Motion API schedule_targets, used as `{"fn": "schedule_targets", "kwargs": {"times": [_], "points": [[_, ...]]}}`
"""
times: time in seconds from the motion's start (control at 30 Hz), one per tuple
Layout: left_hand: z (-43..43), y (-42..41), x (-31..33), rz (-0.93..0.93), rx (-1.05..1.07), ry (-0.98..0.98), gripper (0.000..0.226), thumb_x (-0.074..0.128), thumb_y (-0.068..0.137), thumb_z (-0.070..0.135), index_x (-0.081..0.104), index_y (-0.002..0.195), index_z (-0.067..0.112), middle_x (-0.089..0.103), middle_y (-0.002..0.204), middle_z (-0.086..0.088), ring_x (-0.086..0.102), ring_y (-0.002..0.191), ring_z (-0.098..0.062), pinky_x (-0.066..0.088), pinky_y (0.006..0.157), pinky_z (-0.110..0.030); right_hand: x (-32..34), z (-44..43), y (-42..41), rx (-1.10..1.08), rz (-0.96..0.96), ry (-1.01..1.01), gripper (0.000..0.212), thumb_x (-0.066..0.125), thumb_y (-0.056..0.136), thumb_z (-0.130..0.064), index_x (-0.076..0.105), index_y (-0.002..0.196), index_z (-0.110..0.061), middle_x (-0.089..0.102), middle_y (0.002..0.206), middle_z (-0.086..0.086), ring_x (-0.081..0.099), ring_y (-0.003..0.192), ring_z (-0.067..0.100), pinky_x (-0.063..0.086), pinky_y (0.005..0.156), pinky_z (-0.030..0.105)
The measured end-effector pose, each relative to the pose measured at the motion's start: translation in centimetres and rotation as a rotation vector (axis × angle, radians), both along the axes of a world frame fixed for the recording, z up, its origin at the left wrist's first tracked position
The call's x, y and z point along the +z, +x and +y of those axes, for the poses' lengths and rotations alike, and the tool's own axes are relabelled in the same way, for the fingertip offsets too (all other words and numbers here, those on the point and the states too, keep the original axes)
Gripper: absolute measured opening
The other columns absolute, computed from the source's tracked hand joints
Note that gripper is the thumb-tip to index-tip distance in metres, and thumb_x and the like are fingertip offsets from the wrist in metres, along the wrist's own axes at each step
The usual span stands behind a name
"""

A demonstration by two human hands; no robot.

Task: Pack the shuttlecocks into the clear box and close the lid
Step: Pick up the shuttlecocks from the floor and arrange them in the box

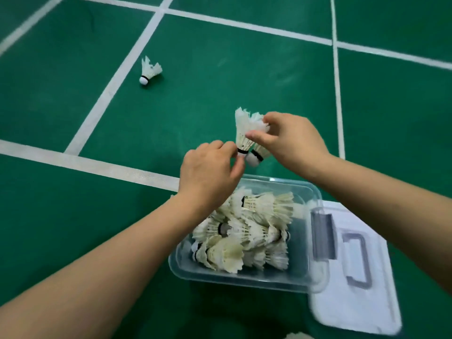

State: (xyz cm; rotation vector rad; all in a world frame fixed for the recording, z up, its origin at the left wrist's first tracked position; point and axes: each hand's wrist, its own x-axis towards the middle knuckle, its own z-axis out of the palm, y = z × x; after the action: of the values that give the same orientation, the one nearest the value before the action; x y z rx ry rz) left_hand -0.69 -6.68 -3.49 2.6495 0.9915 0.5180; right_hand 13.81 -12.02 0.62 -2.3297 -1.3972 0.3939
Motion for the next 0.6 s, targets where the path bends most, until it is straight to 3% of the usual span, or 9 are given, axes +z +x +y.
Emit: {"fn": "schedule_targets", "kwargs": {"times": [0.07,0.13,0.2,0.3,0.4,0.47,0.53,0.6], "points": [[-2.0,-0.3,1.6,-0.089,0.005,-0.092,0.034,0.047,0.089,0.044,0.053,0.11,0.018,0.063,0.098,-0.004,0.057,0.091,-0.028,0.041,0.07,-0.036,0.9,-3.6,-0.3,-0.05,0.074,-0.022,0.033,0.059,0.081,-0.053,0.054,0.079,-0.021,0.051,0.065,-0.008,0.048,0.069,0.018,0.033,0.059,0.032],[-4.3,-0.9,2.7,-0.109,-0.015,-0.195,0.055,0.055,0.085,0.046,0.038,0.131,0.022,0.057,0.114,-0.003,0.055,0.103,-0.025,0.042,0.078,-0.036,1.3,-6.9,-1.2,-0.092,0.137,-0.026,0.03,0.06,0.081,-0.051,0.051,0.076,-0.024,0.043,0.057,-0.011,0.042,0.057,0.008,0.032,0.053,0.028],[-5.9,-1.3,3.1,-0.088,-0.053,-0.276,0.076,0.062,0.079,0.05,0.023,0.141,0.027,0.05,0.127,-0.003,0.051,0.112,-0.022,0.041,0.085,-0.034,1.2,-9.4,-2.4,-0.128,0.222,-0.01,0.028,0.062,0.081,-0.048,0.052,0.073,-0.023,0.044,0.054,-0.01,0.042,0.051,0.004,0.032,0.051,0.023],[-7.1,-1.1,2.8,-0.045,-0.117,-0.49,0.095,0.072,0.072,0.046,0.013,0.145,0.03,0.052,0.128,-0.01,0.053,0.112,-0.027,0.046,0.088,-0.035,0.3,-11.9,-4.2,-0.168,0.354,0.007,0.031,0.062,0.082,-0.044,0.058,0.068,-0.017,0.054,0.053,-0.004,0.049,0.049,0.005,0.046,0.061,0.032],[-8.1,-1.1,1.9,0.004,-0.18,-0.665,0.092,0.075,0.072,0.037,0.018,0.144,0.032,0.061,0.108,-0.017,0.06,0.094,-0.032,0.05,0.077,-0.035,-1.0,-14.0,-5.1,-0.175,0.531,-0.008,0.022,0.059,0.085,-0.039,0.063,0.069,-0.025,0.06,0.059,-0.008,0.054,0.059,0.008,0.054,0.074,0.044],[-8.6,-1.5,0.9,-0.04,-0.176,-0.738,0.084,0.076,0.07,0.037,0.029,0.139,0.033,0.058,0.11,-0.013,0.058,0.098,-0.029,0.051,0.082,-0.04,-1.9,-15.1,-5.3,-0.147,0.59,-0.027,0.016,0.059,0.086,-0.036,0.064,0.07,-0.034,0.062,0.06,-0.014,0.055,0.061,0.003,0.054,0.078,0.043],[-8.6,-2.0,0.0,-0.058,-0.169,-0.77,0.077,0.078,0.069,0.034,0.036,0.135,0.033,0.055,0.117,-0.007,0.055,0.105,-0.023,0.05,0.088,-0.04,-2.4,-15.7,-5.0,-0.134,0.605,-0.035,0.014,0.062,0.085,-0.031,0.063,0.073,-0.039,0.062,0.062,-0.015,0.057,0.064,0.003,0.054,0.08,0.04],[-8.4,-2.5,-0.6,-0.021,-0.183,-0.741,0.074,0.077,0.072,0.026,0.037,0.134,0.031,0.05,0.126,0.0,0.048,0.107,-0.012,0.04,0.092,-0.027,-2.6,-15.9,-4.6,-0.14,0.578,-0.054,0.017,0.065,0.083,-0.023,0.063,0.081,-0.04,0.061,0.057,-0.02,0.056,0.058,-0.004,0.051,0.072,0.023]]}}
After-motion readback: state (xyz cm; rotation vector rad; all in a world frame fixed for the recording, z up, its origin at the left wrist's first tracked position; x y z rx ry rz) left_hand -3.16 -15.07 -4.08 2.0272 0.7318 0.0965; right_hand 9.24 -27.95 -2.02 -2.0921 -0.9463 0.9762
